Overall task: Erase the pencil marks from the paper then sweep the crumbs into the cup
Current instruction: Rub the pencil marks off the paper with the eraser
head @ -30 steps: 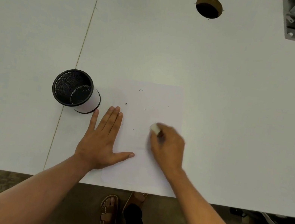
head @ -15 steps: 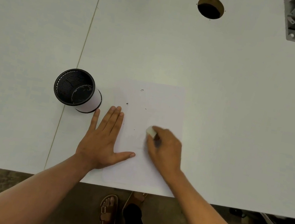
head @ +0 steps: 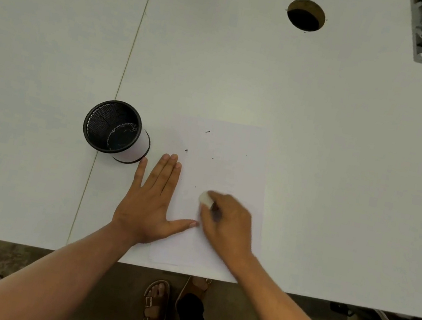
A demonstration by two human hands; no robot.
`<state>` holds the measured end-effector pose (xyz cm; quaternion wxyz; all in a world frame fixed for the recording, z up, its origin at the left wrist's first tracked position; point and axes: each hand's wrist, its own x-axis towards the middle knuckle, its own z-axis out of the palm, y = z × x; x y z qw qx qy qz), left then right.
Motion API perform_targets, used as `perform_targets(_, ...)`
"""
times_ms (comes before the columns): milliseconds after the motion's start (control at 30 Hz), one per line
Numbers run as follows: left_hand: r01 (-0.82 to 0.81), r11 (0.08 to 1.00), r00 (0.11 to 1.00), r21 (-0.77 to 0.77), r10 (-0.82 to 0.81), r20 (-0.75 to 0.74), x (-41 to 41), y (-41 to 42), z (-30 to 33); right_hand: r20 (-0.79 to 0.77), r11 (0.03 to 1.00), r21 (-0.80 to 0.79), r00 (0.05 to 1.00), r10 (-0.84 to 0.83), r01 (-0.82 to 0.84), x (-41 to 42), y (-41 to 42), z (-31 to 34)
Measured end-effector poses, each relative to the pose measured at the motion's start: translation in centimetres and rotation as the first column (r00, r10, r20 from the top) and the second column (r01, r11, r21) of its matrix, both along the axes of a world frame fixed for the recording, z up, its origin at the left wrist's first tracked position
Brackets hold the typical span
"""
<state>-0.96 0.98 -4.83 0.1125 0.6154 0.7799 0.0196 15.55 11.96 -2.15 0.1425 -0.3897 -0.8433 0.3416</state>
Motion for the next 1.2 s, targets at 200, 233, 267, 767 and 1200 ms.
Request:
perform_targets(200, -0.003, 1.000, 1.000, 0.001, 0.003, -0.002, 0.0, -0.1, 0.0, -0.007, 0.995, 0.053, 0.997, -0.082, 0.082, -1.2, 4.0, -0.2)
perform_targets(233, -0.004, 1.000, 1.000, 0.000, 0.004, -0.002, 0.0, 0.0, 0.0, -0.004, 0.988, 0.055, 0.990, -0.141, 0.141, -1.7, 5.3, -0.3)
perform_targets(267, -0.004, 1.000, 1.000, -0.001, 0.004, -0.002, 0.0, 0.0, 0.0, -0.007, 0.981, 0.051, 0.982, -0.188, 0.188, -2.1, 6.2, -0.3)
perform_targets(767, -0.007, 1.000, 1.000, 0.003, 0.007, 0.005, -0.1, 0.0, 0.0, -0.014, 0.980, 0.047, 0.981, -0.195, 0.195, -2.5, 5.3, -0.2)
perform_targets(1200, -0.004, 1.000, 1.000, 0.005, 0.004, 0.000, 0.0, 0.0, 0.0, -0.025, 0.975, 0.032, 0.975, -0.221, 0.221, -1.8, 5.2, -0.3)
